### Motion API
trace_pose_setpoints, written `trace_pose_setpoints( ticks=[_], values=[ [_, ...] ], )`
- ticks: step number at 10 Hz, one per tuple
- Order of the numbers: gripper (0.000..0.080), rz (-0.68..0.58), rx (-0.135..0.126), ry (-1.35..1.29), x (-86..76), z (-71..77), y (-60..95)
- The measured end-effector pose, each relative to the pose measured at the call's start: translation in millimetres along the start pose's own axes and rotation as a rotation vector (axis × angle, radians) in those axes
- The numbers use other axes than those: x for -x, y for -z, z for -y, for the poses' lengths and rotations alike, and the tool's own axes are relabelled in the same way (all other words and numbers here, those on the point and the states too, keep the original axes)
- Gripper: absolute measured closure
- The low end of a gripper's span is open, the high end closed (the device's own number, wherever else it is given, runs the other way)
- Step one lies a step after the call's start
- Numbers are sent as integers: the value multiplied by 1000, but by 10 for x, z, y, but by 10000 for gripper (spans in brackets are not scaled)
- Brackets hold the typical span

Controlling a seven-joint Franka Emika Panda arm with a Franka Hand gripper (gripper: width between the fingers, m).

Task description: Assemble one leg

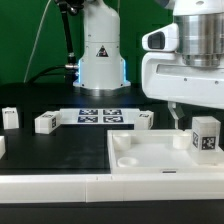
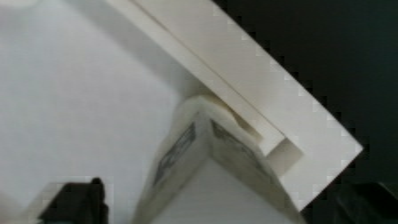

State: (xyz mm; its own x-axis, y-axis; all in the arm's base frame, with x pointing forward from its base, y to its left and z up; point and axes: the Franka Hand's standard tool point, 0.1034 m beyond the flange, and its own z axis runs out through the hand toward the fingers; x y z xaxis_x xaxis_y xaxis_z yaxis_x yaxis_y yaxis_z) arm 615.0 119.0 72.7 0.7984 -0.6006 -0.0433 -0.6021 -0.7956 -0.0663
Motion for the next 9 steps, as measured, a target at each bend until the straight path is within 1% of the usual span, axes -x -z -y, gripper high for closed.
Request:
trace_pose_setpoints(
  ticks=[2, 3, 5, 7, 9],
  values=[
    [151, -4, 17, 248, -33, -9, -1],
    [151, 4, 21, 331, -45, 4, 1],
    [151, -1, 19, 497, -51, 19, 1],
    [151, -3, 16, 567, -52, 21, -3],
    [416, -3, 16, 564, -51, 22, -3]
  ],
)
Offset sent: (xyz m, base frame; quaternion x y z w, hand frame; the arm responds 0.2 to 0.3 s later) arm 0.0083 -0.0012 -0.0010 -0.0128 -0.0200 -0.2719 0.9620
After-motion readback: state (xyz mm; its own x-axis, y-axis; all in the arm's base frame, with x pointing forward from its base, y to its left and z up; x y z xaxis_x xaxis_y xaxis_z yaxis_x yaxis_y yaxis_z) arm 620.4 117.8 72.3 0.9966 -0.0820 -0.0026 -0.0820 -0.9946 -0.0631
